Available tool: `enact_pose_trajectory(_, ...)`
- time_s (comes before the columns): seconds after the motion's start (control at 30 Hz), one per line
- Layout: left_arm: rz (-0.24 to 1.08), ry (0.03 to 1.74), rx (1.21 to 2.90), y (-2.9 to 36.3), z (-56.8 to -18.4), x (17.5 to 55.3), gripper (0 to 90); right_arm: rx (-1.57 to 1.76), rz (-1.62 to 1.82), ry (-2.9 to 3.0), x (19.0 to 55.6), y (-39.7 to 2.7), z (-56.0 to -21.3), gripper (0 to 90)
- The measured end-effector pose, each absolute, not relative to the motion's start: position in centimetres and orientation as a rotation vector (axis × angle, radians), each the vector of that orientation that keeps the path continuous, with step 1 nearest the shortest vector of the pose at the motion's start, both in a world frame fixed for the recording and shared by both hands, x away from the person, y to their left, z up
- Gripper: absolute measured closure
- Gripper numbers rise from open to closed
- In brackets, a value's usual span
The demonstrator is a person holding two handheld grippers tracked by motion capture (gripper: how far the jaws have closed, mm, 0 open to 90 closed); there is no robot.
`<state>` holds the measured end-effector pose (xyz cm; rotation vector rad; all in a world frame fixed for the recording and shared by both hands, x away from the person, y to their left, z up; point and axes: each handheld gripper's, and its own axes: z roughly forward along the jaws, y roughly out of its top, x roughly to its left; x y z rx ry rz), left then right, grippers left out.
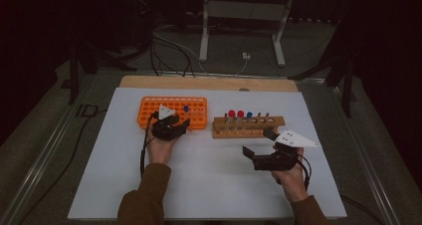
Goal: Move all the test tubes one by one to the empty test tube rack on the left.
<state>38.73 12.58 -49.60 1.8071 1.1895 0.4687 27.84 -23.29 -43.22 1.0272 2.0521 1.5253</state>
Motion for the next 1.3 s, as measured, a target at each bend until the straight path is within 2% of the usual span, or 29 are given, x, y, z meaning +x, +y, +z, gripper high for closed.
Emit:
enact_pose_trajectory(0.17, 0.445, 1.201, 1.772, 13.8, -49.3, 37.9, 43.9, 1.034, 1.52, 2.053, 28.0, -23.3, -43.4, 1.2)
enact_pose_trajectory(0.37, 0.477, 1.204, 1.754, 14.9, -48.0, 36.3, 26.4, 1.037, 1.518, 2.054, 28.0, -23.3, -43.4, 1.2)
enact_pose_trajectory(0.87, 0.536, 1.157, 1.678, 17.2, -45.6, 31.5, 2.8, 1.048, 1.486, 2.064, 29.1, -23.3, -43.1, 1.2)
enact_pose_trajectory(1.07, 0.532, 1.141, 1.638, 17.6, -45.9, 30.2, 1.0, 1.072, 1.463, 2.071, 30.1, -23.3, -42.9, 1.9)
enact_pose_trajectory(1.3, 0.551, 1.116, 1.653, 17.0, -45.7, 29.7, 1.0, 1.126, 1.417, 2.065, 32.1, -23.4, -43.0, 13.1)
